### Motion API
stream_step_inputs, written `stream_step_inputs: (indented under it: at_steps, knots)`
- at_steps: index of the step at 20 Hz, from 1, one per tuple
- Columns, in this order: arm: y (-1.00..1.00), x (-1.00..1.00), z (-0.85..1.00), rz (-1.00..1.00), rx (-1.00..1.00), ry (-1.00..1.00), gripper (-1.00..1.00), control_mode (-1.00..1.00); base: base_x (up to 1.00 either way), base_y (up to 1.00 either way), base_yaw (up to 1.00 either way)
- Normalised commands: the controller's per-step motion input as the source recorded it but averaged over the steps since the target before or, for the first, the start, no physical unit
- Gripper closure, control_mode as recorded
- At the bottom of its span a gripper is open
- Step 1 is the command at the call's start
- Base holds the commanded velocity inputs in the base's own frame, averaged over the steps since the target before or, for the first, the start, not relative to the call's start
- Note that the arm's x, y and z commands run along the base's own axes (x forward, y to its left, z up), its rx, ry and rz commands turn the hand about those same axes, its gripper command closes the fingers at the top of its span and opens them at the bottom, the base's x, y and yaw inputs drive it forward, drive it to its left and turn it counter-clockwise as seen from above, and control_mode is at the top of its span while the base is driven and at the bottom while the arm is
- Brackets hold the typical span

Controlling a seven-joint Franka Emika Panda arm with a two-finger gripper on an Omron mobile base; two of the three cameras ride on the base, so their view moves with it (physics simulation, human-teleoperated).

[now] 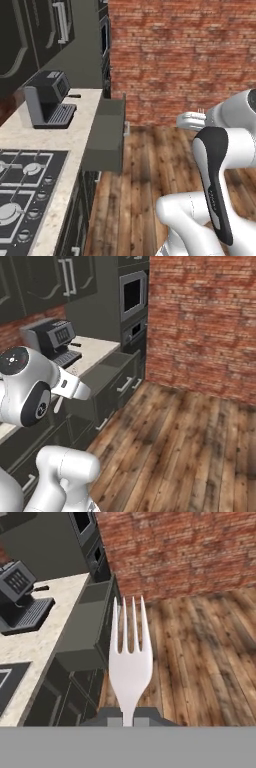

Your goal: Organize the utensils by type. Pick up the wooden spoons from the counter and place them in the open cabinet. Then pick up the metallic utensils from the counter and place them in the open drawer.

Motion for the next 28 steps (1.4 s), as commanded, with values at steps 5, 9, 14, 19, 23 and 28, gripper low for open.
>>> stream_step_inputs:
  at_steps: [5, 9, 14, 19, 23, 28]
  knots:
    - [0.00, 0.00, 0.00, 0.00, 0.00, 0.00, 1.00, 1.00, 0.43, 0.27, -0.12]
    - [0.00, 0.00, 0.00, 0.00, 0.00, 0.00, 1.00, 1.00, 0.46, 0.25, -0.11]
    - [0.00, 0.00, 0.00, 0.00, 0.00, 0.00, 1.00, 1.00, 0.47, 0.33, -0.10]
    - [0.00, 0.00, 0.00, 0.00, 0.00, 0.00, 1.00, 1.00, 0.41, 0.34, -0.10]
    - [0.00, 0.00, 0.00, 0.00, 0.00, 0.00, 1.00, 1.00, 0.41, 0.34, -0.10]
    - [0.00, 0.00, 0.00, 0.00, 0.00, 0.00, 1.00, 1.00, 0.44, 0.30, -0.10]
